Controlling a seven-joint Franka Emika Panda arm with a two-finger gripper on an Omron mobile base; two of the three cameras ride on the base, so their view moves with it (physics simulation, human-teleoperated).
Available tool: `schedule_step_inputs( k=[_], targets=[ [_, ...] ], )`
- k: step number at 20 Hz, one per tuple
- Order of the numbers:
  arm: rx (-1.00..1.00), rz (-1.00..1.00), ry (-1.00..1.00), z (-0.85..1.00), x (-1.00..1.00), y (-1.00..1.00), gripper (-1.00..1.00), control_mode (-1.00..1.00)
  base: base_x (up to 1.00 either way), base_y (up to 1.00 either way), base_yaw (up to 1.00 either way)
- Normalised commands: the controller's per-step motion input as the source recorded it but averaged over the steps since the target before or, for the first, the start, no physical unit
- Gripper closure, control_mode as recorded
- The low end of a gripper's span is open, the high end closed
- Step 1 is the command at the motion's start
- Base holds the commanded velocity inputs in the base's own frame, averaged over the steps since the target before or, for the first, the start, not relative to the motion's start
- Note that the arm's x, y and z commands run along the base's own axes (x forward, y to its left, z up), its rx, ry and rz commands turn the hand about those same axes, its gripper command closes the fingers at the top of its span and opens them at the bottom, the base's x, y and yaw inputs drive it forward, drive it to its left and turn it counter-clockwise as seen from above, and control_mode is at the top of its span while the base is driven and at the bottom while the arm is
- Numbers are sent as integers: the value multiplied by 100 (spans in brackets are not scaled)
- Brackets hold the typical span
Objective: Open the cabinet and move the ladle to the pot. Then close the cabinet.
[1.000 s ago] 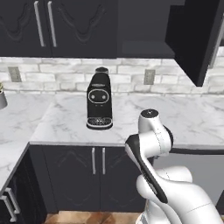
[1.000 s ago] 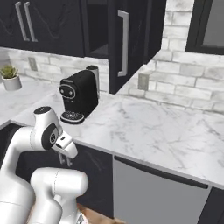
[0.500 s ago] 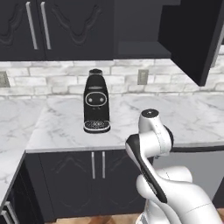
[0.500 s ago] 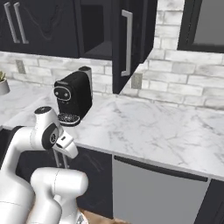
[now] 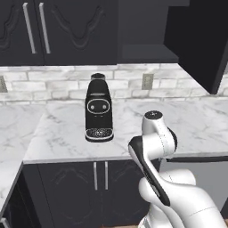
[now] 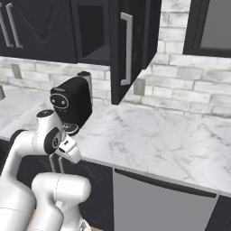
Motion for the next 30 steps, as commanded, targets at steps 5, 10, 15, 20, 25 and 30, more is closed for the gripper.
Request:
schedule_step_inputs(
  k=[5, 10, 15, 20, 25, 30],
  targets=[
    [0, 0, 0, 0, 0, 0, -100, 100, 22, 32, -14],
    [0, 0, 0, 0, 0, 0, -100, 100, 29, 38, -26],
    [0, 0, 0, 0, 0, 0, -100, 100, 35, 25, -20],
    [0, 0, 0, 0, 0, 0, -100, 100, 39, 28, -15],
    [0, 0, 0, 0, 0, 0, -100, 100, 28, 33, -17],
    [0, -8, -6, 2, -3, 3, -100, -100, 2, 5, -3]
  ],
)
